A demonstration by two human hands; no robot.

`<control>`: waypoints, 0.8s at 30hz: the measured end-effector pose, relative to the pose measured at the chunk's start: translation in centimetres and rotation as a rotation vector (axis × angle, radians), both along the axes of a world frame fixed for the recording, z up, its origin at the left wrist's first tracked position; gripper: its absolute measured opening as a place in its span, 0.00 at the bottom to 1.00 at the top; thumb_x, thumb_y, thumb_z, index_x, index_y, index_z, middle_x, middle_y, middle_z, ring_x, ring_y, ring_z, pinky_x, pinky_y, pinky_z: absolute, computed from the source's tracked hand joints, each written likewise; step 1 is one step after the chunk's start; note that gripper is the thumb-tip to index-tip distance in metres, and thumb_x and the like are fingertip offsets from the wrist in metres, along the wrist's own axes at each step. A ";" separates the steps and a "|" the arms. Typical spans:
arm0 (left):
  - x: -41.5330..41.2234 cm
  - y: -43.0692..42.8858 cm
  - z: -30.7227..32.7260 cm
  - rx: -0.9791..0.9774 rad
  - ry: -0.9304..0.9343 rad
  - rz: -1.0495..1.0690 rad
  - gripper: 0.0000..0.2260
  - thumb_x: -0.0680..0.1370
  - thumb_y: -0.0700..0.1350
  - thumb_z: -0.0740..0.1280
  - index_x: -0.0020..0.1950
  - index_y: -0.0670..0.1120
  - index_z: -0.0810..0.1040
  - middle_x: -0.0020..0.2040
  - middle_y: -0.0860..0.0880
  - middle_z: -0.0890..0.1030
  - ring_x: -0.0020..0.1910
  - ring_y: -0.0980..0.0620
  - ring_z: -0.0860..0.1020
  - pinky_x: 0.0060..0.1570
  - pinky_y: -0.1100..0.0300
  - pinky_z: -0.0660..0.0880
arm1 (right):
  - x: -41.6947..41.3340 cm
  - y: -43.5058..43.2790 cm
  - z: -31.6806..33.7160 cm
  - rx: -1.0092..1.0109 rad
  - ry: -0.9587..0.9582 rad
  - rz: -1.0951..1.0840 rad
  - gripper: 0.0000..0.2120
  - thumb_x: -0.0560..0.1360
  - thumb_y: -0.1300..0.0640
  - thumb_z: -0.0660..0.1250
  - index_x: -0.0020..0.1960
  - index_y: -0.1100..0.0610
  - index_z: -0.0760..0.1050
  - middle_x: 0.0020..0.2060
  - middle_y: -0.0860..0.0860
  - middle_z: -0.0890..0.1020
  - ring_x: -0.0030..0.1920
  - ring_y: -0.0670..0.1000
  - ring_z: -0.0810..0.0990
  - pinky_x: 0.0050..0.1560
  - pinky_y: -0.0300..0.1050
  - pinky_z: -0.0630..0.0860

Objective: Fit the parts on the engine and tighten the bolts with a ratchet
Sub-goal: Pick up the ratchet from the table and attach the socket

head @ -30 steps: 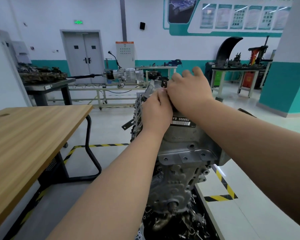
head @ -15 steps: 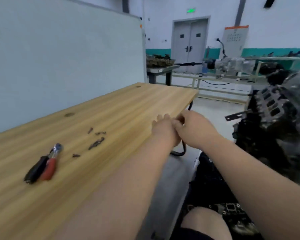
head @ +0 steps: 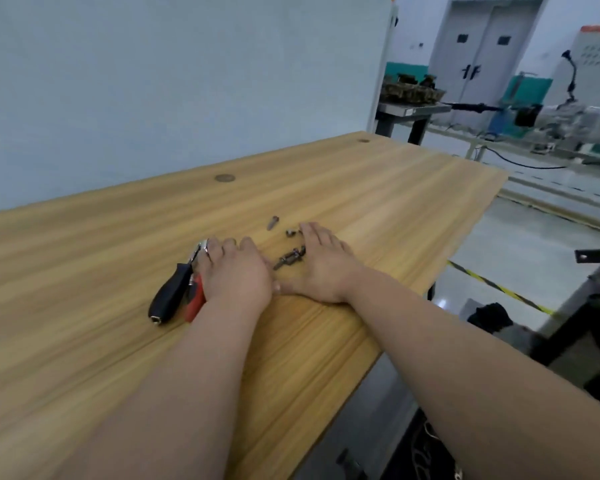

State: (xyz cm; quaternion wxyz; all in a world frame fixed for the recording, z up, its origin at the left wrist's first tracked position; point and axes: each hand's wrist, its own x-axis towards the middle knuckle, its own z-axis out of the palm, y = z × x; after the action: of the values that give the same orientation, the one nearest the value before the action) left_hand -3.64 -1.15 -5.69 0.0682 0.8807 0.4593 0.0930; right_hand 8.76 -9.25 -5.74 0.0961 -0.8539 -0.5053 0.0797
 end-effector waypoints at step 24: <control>0.8 0.5 -0.7 0.094 -0.260 -0.023 0.10 0.82 0.51 0.57 0.51 0.47 0.75 0.43 0.47 0.81 0.41 0.46 0.76 0.39 0.53 0.72 | 1.6 5.9 -0.6 0.279 -0.198 0.003 0.17 0.79 0.47 0.56 0.56 0.58 0.76 0.56 0.57 0.79 0.59 0.60 0.74 0.51 0.51 0.69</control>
State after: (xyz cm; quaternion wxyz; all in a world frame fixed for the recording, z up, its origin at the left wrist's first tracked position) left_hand -2.87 -0.66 -6.42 0.0870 0.8687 0.4315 0.2271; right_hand 10.35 -3.31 -6.39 0.1633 -0.8353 -0.5196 -0.0753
